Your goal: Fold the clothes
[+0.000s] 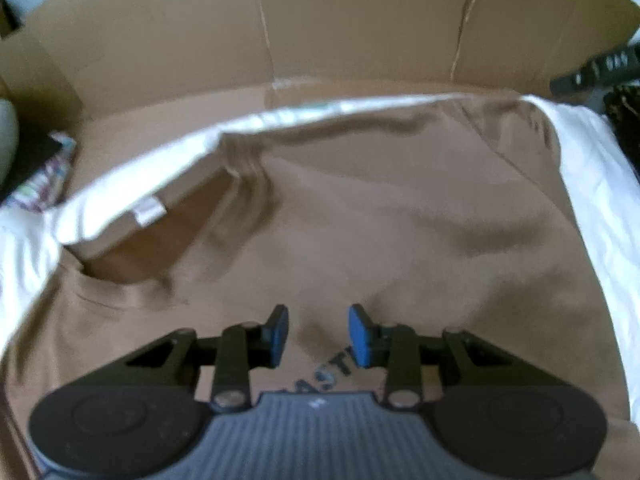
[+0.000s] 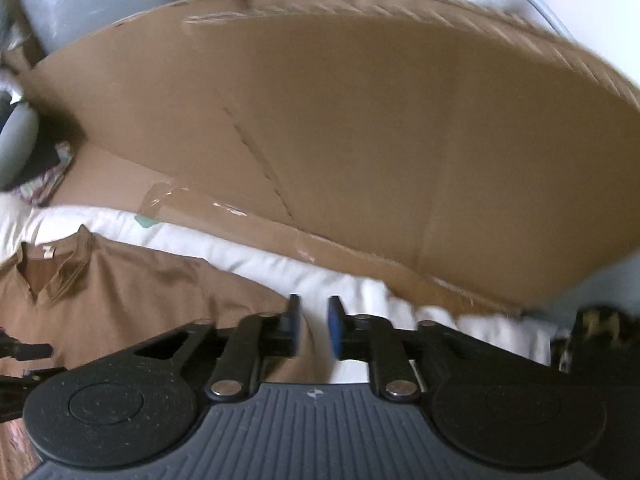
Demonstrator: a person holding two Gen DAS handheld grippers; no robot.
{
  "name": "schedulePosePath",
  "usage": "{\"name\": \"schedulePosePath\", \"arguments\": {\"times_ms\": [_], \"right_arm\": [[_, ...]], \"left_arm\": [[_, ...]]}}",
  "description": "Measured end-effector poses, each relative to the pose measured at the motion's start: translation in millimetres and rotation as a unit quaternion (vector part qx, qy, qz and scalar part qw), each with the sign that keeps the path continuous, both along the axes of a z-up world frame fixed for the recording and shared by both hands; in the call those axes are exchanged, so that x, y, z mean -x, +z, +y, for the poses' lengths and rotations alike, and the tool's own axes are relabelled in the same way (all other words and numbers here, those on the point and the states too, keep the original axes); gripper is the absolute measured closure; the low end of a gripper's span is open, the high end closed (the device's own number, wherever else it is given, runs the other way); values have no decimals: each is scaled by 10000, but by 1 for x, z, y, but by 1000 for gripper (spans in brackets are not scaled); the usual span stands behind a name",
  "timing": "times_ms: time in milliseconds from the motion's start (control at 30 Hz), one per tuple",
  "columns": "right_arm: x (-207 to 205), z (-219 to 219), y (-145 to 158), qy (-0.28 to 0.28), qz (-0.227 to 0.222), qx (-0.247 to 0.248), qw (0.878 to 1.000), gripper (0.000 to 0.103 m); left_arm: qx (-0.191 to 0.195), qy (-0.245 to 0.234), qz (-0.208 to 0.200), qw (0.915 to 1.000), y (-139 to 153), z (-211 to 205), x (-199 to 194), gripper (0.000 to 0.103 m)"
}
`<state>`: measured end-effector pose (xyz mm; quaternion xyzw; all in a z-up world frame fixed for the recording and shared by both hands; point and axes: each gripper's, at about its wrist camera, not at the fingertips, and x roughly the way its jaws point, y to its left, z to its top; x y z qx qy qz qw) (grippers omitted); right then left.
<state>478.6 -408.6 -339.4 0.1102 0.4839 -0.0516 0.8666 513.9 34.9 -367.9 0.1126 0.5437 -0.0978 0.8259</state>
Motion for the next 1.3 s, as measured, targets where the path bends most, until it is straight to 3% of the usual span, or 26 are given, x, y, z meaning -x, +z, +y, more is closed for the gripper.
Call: {"name": "schedulePosePath", "arguments": {"times_ms": [167,333,567,833,867,900,967,1133,1300], "right_arm": [[29,-5,-16,-327,-74,-432,9985,58],[52,-5,-38,-675,-53,-997,9927,56],[61,9,-67,-802,5,-1305,9882,56],[43,14,-71,-694,-16,-1428,9873,56],[41,14,-71,-687,-1,-1427,9874,68],[39,13,-71,-680,14,-1426,9874,86],[34,12,-71,-666,43,-1424,9876,100],[37,15,-52,-371,111,-1126,9929,101],[34,18,-28,-68,267,-651,9975,101]], "left_arm": [[-68,-66,-103,9999,20,7,-3,67],[-117,-180,-301,9993,39,7,-2,67],[-231,-552,-389,9974,46,4,0,67],[163,-290,-418,9986,45,9,1,67],[193,-304,-394,9986,44,8,0,67],[196,-361,-394,9984,43,6,1,67],[192,-424,-402,9981,42,3,1,67],[215,-531,-339,9978,38,-1,-4,67],[529,-363,-175,9978,35,-3,-12,67]]}}
